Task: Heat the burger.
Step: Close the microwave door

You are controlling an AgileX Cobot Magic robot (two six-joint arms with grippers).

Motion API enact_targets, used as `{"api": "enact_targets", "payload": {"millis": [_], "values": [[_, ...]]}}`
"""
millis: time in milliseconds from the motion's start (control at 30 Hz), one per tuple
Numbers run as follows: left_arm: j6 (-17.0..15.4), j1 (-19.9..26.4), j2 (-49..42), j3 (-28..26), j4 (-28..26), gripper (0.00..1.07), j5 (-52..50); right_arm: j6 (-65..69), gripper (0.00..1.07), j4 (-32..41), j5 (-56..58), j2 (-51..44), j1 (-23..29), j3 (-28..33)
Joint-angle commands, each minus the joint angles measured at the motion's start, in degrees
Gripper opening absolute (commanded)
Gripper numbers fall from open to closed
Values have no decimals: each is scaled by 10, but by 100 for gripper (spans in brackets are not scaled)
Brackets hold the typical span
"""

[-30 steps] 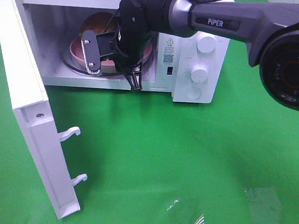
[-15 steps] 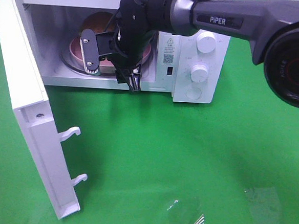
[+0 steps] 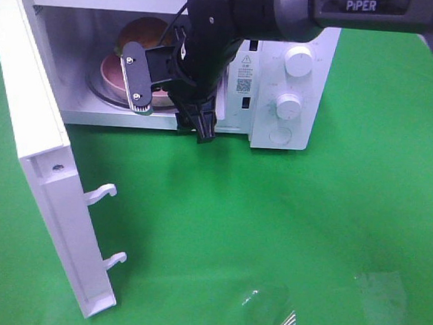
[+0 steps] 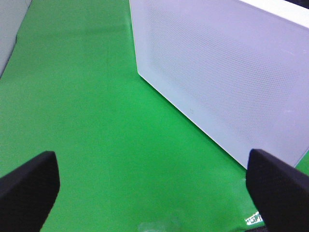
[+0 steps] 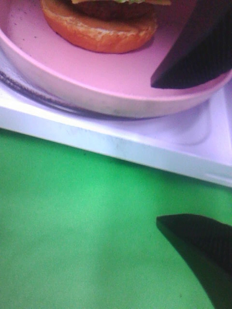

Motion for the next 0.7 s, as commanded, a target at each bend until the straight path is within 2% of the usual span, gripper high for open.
{"api": "enact_targets", "payload": {"millis": [33, 67, 333, 700], "values": [[-1, -3, -10, 1, -1, 98, -7, -2, 74, 3, -25, -41, 3, 61], [-1, -3, -10, 1, -1, 98, -7, -2, 74, 3, -31, -62, 3, 92], [-1, -3, -10, 1, -1, 98, -7, 14, 74, 2, -44, -129, 3, 181], [-1, -3, -10, 1, -1, 98, -7, 188, 74, 1, -42, -252, 3, 311]]}}
